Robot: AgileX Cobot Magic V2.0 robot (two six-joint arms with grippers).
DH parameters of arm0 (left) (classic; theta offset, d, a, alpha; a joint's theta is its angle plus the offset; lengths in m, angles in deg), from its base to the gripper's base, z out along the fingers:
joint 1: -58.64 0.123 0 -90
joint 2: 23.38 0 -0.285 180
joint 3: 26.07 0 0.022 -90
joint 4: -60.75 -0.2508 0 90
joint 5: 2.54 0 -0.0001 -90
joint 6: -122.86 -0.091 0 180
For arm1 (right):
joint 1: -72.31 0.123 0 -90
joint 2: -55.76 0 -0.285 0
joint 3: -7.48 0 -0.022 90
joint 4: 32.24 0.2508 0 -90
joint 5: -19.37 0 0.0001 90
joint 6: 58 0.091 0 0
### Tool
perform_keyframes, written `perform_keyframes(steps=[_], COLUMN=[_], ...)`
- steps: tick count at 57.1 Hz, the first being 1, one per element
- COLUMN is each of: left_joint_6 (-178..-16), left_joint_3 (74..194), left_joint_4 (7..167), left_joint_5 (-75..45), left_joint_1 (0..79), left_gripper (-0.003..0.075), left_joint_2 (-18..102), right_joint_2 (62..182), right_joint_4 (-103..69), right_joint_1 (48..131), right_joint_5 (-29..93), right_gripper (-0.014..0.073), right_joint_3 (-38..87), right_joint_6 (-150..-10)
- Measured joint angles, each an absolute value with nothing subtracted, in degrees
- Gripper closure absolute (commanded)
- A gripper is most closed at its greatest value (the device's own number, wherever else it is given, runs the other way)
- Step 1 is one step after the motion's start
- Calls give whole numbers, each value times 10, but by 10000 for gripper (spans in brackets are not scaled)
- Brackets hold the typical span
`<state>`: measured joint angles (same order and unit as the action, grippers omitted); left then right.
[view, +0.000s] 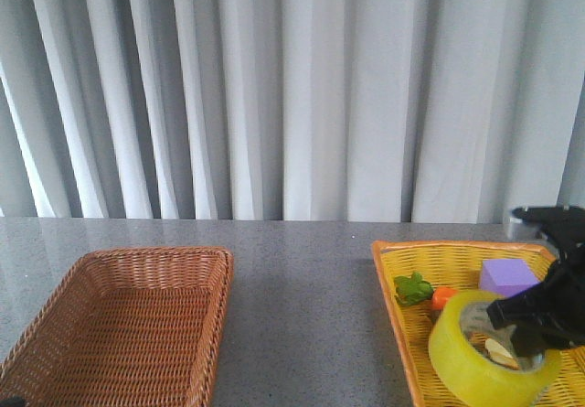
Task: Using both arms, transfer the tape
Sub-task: 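Reach the right gripper down into the yellow basket onto the tape roll, then lift the tape roll with the right gripper and set it on the table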
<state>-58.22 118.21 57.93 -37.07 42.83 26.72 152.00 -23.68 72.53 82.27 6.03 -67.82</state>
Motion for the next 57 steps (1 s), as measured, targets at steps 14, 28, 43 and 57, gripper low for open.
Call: perform_keyframes(steps=[14,28,43,57], left_joint_6=[-582,-582,-582,-582], left_joint_3=[1182,1182,1182,1182], left_joint_4=[579,579,579,579], left_joint_5=[-371,-371,-371,-371], left_joint_1=[428,428,428,428], left_gripper=[164,164,164,164], left_joint_2=[267,267,267,267], right_joint_2=[1488,1521,1636,1750], right_joint_4=[-99,-124,-249,-367], right_joint_1=[728,831,951,1010], right_joint_5=[819,763,749,748], right_gripper=[496,494,490,483], right_joint_3=[60,37,-70,-144], right_joint_6=[-763,-764,-688,-641])
